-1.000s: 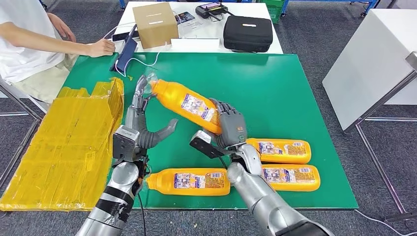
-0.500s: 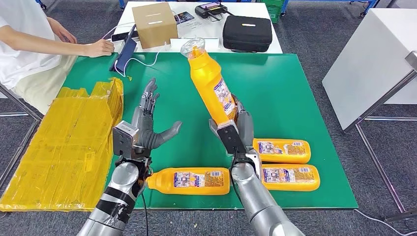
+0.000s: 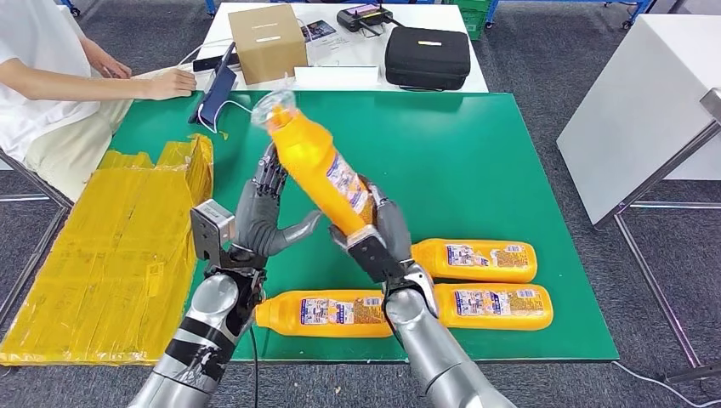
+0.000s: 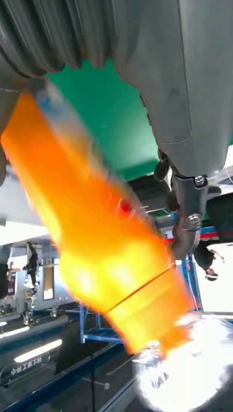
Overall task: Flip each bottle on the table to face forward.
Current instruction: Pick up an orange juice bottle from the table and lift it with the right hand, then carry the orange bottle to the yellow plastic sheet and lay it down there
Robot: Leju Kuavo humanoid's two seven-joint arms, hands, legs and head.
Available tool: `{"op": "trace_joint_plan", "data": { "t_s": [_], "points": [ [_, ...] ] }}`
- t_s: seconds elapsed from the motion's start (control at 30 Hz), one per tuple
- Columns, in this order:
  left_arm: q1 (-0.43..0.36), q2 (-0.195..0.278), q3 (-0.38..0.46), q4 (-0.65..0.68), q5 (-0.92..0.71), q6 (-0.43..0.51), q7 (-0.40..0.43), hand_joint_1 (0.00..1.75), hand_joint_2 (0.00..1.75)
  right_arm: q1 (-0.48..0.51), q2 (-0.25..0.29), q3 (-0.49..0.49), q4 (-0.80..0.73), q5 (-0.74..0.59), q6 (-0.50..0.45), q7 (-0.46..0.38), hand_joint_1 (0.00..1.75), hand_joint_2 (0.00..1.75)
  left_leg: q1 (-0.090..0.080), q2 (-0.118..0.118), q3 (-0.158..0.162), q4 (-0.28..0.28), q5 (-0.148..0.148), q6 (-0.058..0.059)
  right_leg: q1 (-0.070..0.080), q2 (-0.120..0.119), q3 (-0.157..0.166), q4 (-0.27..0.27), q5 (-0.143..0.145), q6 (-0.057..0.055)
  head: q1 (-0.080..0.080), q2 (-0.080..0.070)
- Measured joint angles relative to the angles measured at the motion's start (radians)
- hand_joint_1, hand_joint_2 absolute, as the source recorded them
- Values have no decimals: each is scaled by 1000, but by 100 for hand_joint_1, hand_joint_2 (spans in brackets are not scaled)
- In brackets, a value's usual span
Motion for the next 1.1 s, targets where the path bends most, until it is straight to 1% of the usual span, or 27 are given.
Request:
{"op": "trace_joint_plan", "data": {
  "t_s": [0.2,0.37,0.4,0.5,0.53,0.97,1.03,1.1],
  "points": [
    [-24,4,-13,15,32,-34,12,0,175,6,10,104,44,86,-67,-26,175,175,0,0,0,0,0,0,0,0,0,0,0,0,0,0],
    [-26,9,-14,30,52,-51,15,0,175,6,11,138,66,102,-97,-21,175,175,0,0,0,0,0,0,0,0,0,0,0,0,0,0],
    [-26,10,-14,32,54,-52,15,22,175,5,11,141,69,103,-101,-21,174,175,0,0,0,0,0,0,0,0,0,0,0,0,0,0],
    [-26,12,-14,39,57,-56,15,153,175,3,11,145,76,110,-112,-20,174,175,0,0,0,0,0,0,0,0,0,0,0,0,0,0],
    [-26,12,-14,41,60,-56,15,175,175,3,11,147,78,111,-114,-20,175,175,0,0,0,0,0,0,0,0,0,0,0,0,0,0],
    [-26,12,-10,48,92,-46,2,175,175,-3,10,167,93,92,-122,-18,174,175,0,0,0,0,0,0,0,0,0,0,0,0,0,0],
    [-26,12,-9,48,96,-39,0,175,175,-3,10,169,93,83,-119,-21,97,175,0,0,0,0,0,0,0,0,0,0,0,0,0,0],
    [-28,12,-8,47,96,-27,-2,175,175,-2,10,172,92,66,-109,-24,10,175,0,0,0,0,0,0,0,0,0,0,0,0,0,0]
  ]
}}
